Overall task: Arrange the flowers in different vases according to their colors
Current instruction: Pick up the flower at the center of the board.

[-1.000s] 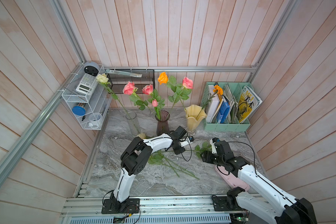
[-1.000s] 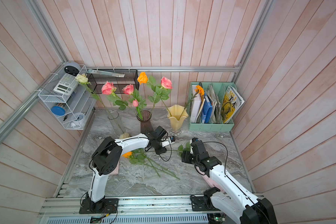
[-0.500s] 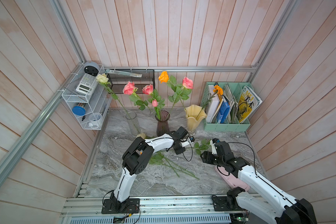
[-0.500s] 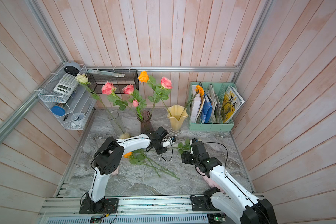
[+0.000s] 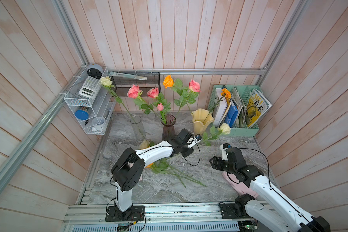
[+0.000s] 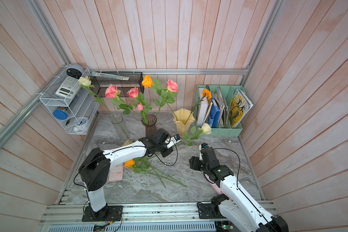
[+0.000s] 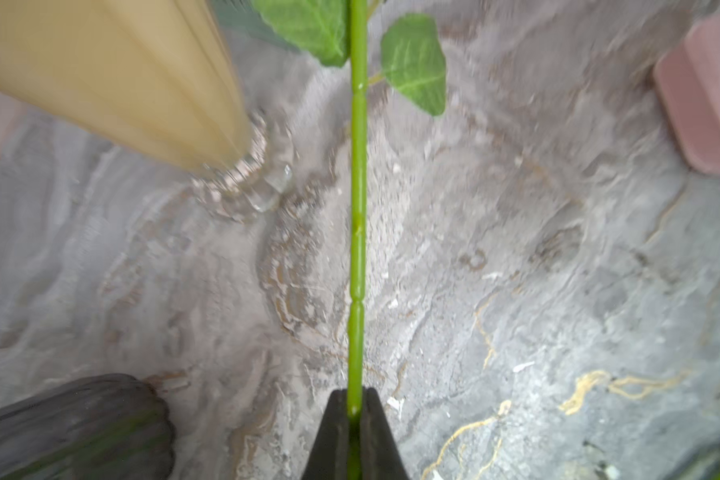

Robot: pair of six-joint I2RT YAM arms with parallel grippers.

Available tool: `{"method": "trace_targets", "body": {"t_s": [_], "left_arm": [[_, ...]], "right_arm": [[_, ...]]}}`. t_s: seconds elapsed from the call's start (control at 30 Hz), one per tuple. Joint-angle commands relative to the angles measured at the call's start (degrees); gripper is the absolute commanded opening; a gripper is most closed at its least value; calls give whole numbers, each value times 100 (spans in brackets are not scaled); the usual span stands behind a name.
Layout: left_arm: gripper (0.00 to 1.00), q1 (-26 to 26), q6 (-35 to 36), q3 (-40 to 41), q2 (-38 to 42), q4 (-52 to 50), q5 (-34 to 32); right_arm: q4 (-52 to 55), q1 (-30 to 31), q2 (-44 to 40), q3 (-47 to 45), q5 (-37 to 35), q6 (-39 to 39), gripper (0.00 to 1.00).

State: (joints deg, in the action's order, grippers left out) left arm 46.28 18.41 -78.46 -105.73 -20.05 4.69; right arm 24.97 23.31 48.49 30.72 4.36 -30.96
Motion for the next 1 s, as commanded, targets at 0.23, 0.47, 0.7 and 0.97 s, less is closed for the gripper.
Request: {"method": "trace_targets", "body": {"t_s": [0.23,0.47,0.7,0.97], "left_arm": [[0,278,-110,29,1008,421,148],[0,285,-218,-224,1696,921,-141],[0,283,-445,-245,2915,1761,-993],[0,-345,94,184,4727,2738,-2542]], "right_arm": [[-18,-66,-218,-61,194,120,64],[-72,-67,-377,-166,284,160,64],[-288,-64,-30,-139,238,161,65],[-861,-68,620,-131,405,133,64]]}}
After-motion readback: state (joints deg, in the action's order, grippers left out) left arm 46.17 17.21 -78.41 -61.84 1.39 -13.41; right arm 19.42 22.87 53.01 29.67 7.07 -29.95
